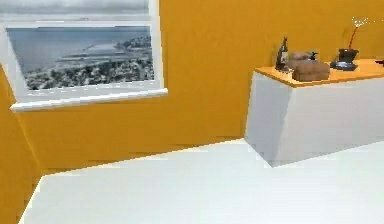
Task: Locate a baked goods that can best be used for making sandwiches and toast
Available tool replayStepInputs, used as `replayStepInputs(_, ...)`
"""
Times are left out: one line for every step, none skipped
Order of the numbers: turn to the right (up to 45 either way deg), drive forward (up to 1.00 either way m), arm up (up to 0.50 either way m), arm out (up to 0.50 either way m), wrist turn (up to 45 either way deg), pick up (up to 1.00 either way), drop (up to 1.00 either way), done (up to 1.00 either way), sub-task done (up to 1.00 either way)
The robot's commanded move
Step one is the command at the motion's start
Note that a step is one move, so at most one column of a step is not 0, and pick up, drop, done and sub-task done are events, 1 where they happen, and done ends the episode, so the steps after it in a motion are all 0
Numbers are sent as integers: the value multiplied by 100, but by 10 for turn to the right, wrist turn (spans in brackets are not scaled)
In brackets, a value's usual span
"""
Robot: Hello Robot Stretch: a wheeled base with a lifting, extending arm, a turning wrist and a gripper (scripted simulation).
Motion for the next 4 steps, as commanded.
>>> replayStepInputs(0,80,0,0,0,0,0,0,0)
replayStepInputs(450,0,0,0,0,0,0,0,0)
replayStepInputs(330,0,0,0,0,0,0,0,0)
replayStepInputs(0,100,0,0,0,0,0,0,0)
